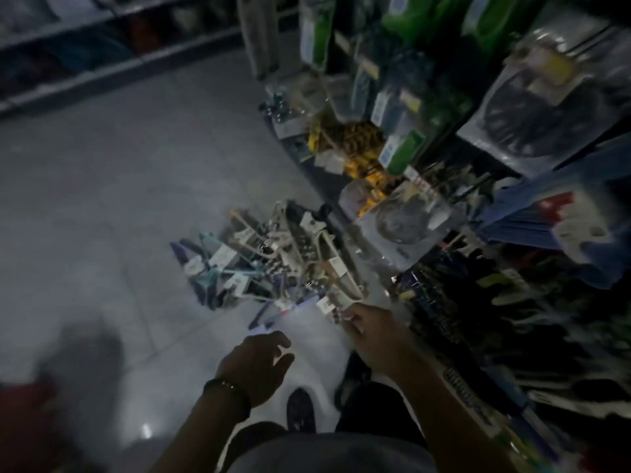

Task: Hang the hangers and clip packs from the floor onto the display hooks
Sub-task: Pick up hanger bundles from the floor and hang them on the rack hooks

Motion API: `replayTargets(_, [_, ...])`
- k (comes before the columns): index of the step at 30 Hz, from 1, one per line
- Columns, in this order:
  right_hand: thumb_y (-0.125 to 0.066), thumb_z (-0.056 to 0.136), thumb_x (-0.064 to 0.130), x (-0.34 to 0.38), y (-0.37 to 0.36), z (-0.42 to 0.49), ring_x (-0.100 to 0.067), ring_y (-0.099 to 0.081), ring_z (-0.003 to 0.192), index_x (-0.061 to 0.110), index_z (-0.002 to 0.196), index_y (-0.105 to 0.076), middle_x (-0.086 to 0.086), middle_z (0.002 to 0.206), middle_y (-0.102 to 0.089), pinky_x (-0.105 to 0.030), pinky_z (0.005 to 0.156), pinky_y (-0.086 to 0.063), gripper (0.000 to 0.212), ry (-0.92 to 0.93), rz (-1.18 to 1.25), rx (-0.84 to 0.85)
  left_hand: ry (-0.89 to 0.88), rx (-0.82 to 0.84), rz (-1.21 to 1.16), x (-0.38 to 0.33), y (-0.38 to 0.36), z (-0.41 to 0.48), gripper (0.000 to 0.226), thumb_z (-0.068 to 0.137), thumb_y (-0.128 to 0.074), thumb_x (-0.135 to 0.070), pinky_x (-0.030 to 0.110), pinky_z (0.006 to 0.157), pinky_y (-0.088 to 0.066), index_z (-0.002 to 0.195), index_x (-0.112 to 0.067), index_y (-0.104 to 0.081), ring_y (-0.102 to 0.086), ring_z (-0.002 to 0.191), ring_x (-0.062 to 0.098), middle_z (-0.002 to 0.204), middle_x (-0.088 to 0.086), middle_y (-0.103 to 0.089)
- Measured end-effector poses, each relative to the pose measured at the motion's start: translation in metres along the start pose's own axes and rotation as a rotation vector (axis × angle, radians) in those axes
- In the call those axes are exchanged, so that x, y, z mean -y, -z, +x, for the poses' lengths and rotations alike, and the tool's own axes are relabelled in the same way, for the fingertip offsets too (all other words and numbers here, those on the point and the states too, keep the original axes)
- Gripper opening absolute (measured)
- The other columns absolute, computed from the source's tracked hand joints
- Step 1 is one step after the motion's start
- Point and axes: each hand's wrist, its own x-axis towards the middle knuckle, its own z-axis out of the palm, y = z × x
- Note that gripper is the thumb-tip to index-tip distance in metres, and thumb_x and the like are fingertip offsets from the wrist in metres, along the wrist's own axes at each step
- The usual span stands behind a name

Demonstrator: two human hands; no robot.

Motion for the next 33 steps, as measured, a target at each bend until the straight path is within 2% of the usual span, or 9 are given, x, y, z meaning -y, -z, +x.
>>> replayTargets(5, [-0.066,0.099,0.030,-0.004,-0.018,0.082,-0.018,-0.070,0.093,0.016,0.105,-0.074,-0.003,0.101,-0.077,-0.023,0.071,-0.047,0.018,-0.030,0.000,0.076,0.109,0.011,-0.070,0.023,0.018,0.061,0.027,0.101,-0.057,-0.050,0.030,0.094,-0.055,0.124,-0.039,-0.065,-0.068,0.104,0.011,0.117,-0.014,-0.072])
replayTargets(10, [-0.062,0.101,0.032,-0.041,-0.054,0.207,-0.018,-0.071,0.098,0.018,0.107,-0.072,0.000,0.105,-0.075,-0.035,0.086,-0.057,0.018,-0.046,-0.020,0.163,0.162,0.000,-0.028,0.044,0.016,0.162,0.031,0.101,-0.054,-0.052,0.033,0.101,-0.053,0.129,-0.040,-0.060,-0.065,0.115,0.012,0.130,-0.010,-0.065])
replayTargets(12, [-0.063,0.102,0.030,-0.060,-0.075,0.261,-0.016,-0.070,0.096,0.017,0.108,-0.072,0.001,0.103,-0.074,-0.034,0.086,-0.059,0.018,-0.029,-0.053,0.205,0.173,0.024,-0.017,0.059,0.011,0.207,0.033,0.102,-0.053,-0.051,0.031,0.103,-0.051,0.132,-0.040,-0.057,-0.062,0.119,0.012,0.135,-0.010,-0.061])
replayTargets(16, [-0.059,0.103,0.029,-0.092,-0.119,0.364,-0.020,-0.070,0.085,0.016,0.105,-0.073,-0.004,0.096,-0.074,-0.039,0.078,-0.061,0.020,-0.040,-0.113,0.261,0.210,0.117,-0.015,0.105,-0.005,0.304,0.036,0.103,-0.051,-0.050,0.033,0.106,-0.049,0.136,-0.038,-0.055,-0.058,0.123,0.015,0.135,-0.008,-0.057])
replayTargets(20, [-0.061,0.101,0.026,-0.131,-0.179,0.447,-0.018,-0.067,0.078,0.019,0.091,-0.066,-0.002,0.085,-0.069,-0.033,0.068,-0.057,0.014,-0.091,-0.146,0.267,0.206,0.165,-0.003,0.161,-0.040,0.408,0.037,0.099,-0.054,-0.051,0.041,0.096,-0.055,0.130,-0.031,-0.060,-0.062,0.111,0.022,0.124,0.000,-0.061])
replayTargets(24, [-0.062,0.101,0.027,-0.175,-0.254,0.526,-0.018,-0.067,0.085,0.016,0.111,-0.065,-0.005,0.101,-0.071,-0.027,0.066,-0.048,0.015,-0.119,-0.255,0.358,0.184,0.187,0.001,0.225,-0.084,0.521,0.036,0.098,-0.060,-0.045,0.035,0.096,-0.055,0.129,-0.026,-0.060,-0.062,0.114,0.018,0.126,0.000,-0.061])
replayTargets(27, [-0.066,0.098,0.029,-0.202,-0.309,0.575,-0.023,-0.068,0.100,0.022,0.126,-0.055,-0.006,0.115,-0.065,-0.030,0.071,-0.051,0.031,-0.107,-0.338,0.240,0.231,0.095,0.018,0.283,-0.116,0.597,0.044,0.094,-0.068,-0.041,0.038,0.098,-0.057,0.134,-0.026,-0.056,-0.059,0.117,0.020,0.136,0.003,-0.054])
replayTargets(30, [-0.066,0.098,0.034,-0.225,-0.365,0.618,-0.032,-0.062,0.115,0.028,0.140,-0.045,-0.014,0.137,-0.052,-0.037,0.077,-0.053,0.047,-0.140,-0.475,0.205,0.299,0.098,0.047,0.331,-0.144,0.655,0.067,0.095,-0.066,-0.042,0.049,0.113,-0.047,0.153,-0.023,-0.039,-0.040,0.143,0.033,0.158,0.011,-0.032])
replayTargets(33, [-0.066,0.097,0.038,-0.238,-0.423,0.650,-0.036,-0.059,0.122,0.028,0.139,-0.047,-0.016,0.142,-0.051,-0.044,0.087,-0.057,0.047,-0.228,-0.466,0.225,0.345,0.067,0.007,0.363,-0.168,0.689,0.076,0.095,-0.067,-0.037,0.052,0.120,-0.039,0.159,-0.021,-0.029,-0.023,0.154,0.036,0.165,0.012,-0.020])
